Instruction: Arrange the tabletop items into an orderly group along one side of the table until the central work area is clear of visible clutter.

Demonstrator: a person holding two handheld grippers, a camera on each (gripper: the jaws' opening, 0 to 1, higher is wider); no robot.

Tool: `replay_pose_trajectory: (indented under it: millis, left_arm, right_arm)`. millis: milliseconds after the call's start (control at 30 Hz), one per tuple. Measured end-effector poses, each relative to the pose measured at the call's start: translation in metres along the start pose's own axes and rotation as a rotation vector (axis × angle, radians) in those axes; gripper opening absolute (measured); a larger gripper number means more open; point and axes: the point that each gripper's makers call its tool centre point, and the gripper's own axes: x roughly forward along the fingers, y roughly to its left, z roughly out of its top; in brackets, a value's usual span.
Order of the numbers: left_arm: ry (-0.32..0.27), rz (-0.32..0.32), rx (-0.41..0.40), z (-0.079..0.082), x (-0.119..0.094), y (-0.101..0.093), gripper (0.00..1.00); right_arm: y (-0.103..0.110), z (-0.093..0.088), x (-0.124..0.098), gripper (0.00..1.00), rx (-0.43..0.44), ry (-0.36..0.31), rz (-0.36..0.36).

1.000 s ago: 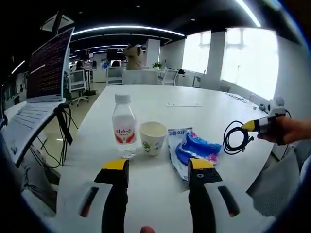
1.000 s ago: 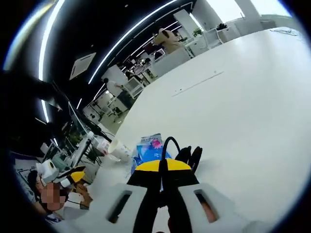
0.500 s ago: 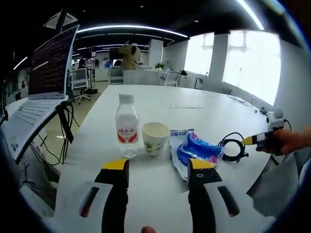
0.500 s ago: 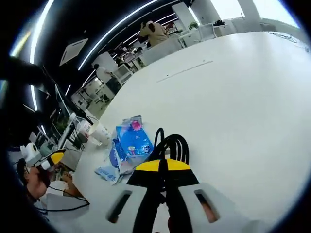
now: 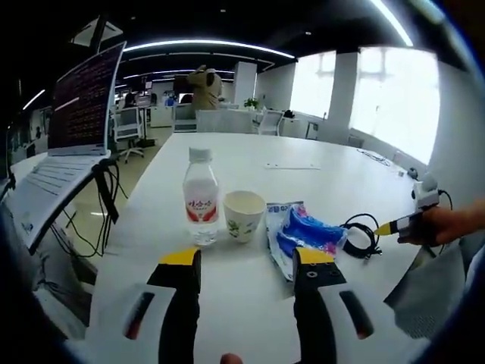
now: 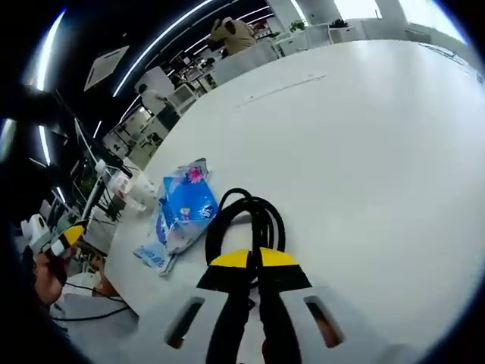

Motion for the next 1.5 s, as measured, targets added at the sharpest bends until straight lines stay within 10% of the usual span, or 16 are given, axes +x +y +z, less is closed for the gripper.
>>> replay_pose_trajectory:
  millis: [1500]
  left_arm:
    - [0.006,0.005,-0.009,0.001,0.0,-0.006,0.48]
  right_arm:
    - [0.032,0.002,-0.011,0.22,-0.029,0.004,0.088]
